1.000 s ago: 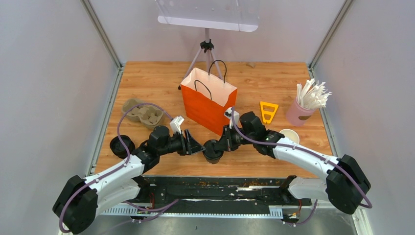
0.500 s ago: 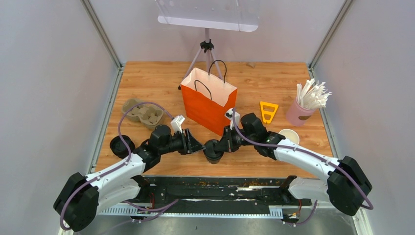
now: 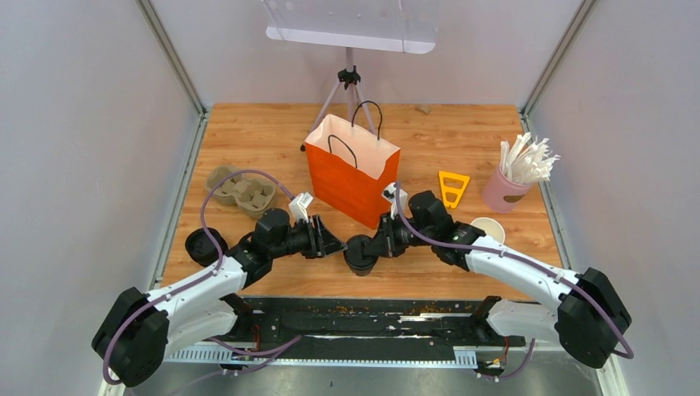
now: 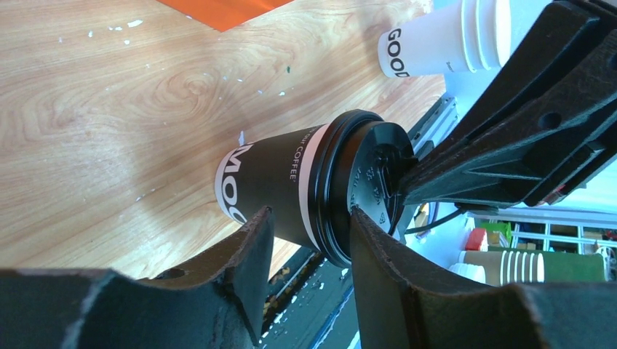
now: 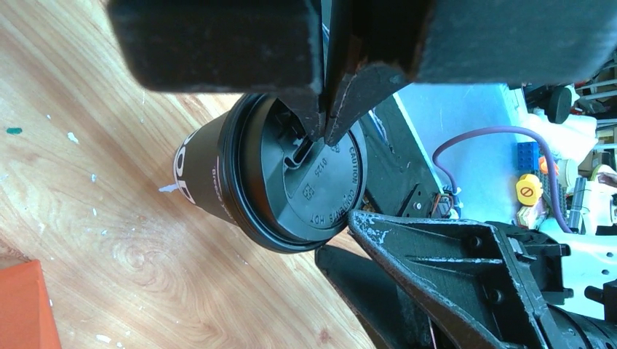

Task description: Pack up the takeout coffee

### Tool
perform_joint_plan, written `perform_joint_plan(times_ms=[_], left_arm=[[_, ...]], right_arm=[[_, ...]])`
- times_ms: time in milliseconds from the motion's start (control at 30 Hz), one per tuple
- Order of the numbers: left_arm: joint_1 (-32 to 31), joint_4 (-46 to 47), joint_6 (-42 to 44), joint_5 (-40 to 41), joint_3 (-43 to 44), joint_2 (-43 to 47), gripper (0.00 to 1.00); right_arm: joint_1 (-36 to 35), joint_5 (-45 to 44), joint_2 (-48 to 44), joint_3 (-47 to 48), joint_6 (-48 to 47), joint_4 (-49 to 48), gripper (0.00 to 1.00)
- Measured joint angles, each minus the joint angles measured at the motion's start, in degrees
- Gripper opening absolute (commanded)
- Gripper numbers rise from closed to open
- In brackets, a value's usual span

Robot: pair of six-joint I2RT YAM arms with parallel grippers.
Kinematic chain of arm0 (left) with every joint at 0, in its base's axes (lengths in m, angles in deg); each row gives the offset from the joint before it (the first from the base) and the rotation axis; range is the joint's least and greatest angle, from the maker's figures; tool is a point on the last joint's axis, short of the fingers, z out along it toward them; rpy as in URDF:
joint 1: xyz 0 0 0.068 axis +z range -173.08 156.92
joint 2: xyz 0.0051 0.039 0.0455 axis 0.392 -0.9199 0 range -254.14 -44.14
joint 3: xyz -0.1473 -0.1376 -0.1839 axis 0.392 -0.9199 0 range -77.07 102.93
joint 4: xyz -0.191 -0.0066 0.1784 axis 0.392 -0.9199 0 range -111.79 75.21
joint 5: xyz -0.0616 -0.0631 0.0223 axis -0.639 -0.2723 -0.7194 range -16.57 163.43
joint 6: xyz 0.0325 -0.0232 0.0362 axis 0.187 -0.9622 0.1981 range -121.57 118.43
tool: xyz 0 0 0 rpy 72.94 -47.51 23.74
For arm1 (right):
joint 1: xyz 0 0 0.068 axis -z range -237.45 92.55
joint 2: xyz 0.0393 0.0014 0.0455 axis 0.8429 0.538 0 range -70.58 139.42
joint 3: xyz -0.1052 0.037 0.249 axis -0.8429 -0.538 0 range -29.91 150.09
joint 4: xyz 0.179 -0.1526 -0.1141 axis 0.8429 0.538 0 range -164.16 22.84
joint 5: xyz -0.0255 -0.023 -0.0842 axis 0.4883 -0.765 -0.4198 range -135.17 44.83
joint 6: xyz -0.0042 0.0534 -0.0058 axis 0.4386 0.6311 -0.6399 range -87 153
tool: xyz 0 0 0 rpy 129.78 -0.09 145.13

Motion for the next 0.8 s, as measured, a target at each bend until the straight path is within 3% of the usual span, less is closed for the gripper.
perform_joint_plan(times_ms=[333,800], left_arm=[[0.0,-2.5,0.7,0.6,0.1,1.1,0.64],[-0.2,-1.5,1.0,-1.1,0.9,-1.4,0.62]], right_arm=[[0.0,-0.6,-4.4,4.1,0.0,5.7,0.26],[1.0,-7.1,-5.6,4.5,-1.8,11.7,0.28]])
